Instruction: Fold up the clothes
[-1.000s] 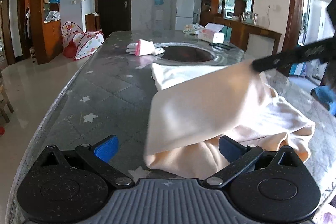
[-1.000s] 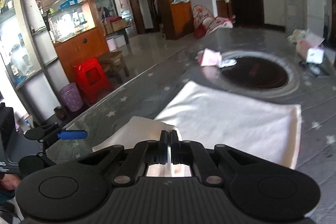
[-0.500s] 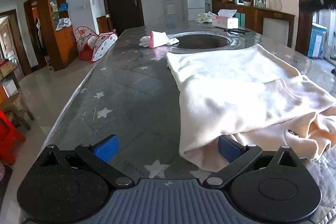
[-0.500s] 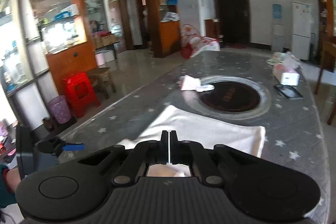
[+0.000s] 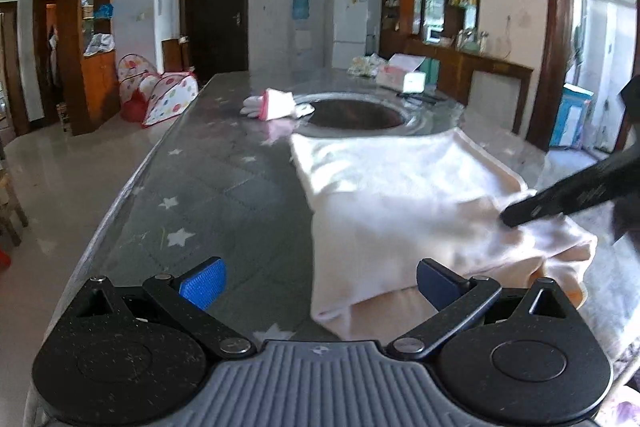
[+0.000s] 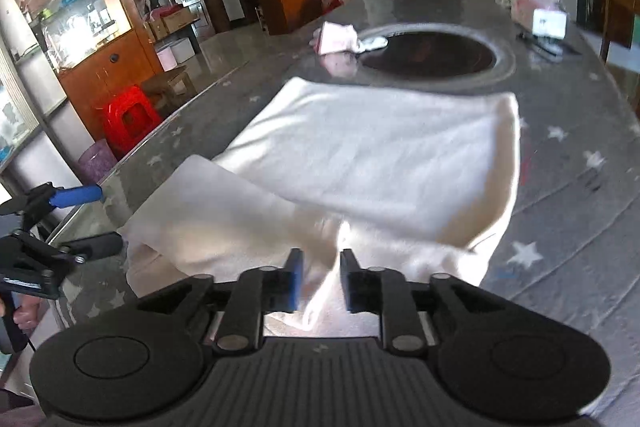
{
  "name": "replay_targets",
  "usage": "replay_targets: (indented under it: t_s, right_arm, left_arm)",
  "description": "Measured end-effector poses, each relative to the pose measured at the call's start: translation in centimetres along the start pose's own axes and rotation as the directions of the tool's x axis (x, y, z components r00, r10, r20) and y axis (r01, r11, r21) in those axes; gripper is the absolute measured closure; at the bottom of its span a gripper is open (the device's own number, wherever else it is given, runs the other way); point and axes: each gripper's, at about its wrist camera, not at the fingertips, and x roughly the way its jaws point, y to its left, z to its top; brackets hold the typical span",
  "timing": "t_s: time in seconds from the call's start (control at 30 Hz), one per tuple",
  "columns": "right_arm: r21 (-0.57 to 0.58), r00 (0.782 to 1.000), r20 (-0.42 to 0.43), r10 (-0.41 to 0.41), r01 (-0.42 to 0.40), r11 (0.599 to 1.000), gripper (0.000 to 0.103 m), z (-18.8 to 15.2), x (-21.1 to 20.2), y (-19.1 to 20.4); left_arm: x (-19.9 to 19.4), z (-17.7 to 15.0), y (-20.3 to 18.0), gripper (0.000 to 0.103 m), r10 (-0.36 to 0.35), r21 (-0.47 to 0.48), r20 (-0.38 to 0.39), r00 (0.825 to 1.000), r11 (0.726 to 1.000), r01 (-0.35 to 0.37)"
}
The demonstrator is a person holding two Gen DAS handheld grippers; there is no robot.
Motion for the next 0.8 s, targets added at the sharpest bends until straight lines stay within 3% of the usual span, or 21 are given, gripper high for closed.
replay_targets:
  t_s: [0.1,0.17,0.3,0.5,0.63,0.8]
  right_arm:
    - [-0.012,1.0,0.009,0.005,-0.005,1.0,0.077,0.2,-0.2,0.5]
    - [-0.02,1.0,0.015,0.009,-0.009,1.0,0.099,0.3,-0.3,0.8]
    - [-0.036,1.0,0.026,0.016,-0.015,0.999,0.099,0.5,-0.6,1.4]
    - [-0.129,0.988,0.14,0.061,-0.042,0.991,0.099,4.6,-4.2,4.0]
    - [-0.206,0.973,0.209,0.098,-0.055,0.977,0.099,7.8,-6.2,6.4]
    - [-0.268,0.957,0.264,0.115,-0.042,0.962,0.099,9.1,-7.9,8.3]
  left_arm:
    - [0.0,0.3,-0.4,0.0,-0.028,0.011,0.014,1.0,1.0,0.028]
    - [0.0,0.5,-0.9,0.0,-0.048,0.029,0.022,0.999,0.998,0.047]
    - [0.3,0.6,-1.9,0.0,-0.082,0.065,0.028,0.996,0.995,0.08]
    - [0.7,0.7,-3.1,0.0,-0.125,0.093,0.036,0.991,0.988,0.122]
    - [1.5,0.7,-3.1,0.0,-0.103,0.071,0.035,0.994,0.992,0.1]
    - [2.4,0.6,-2.4,0.0,-0.074,0.039,0.027,0.997,0.997,0.073]
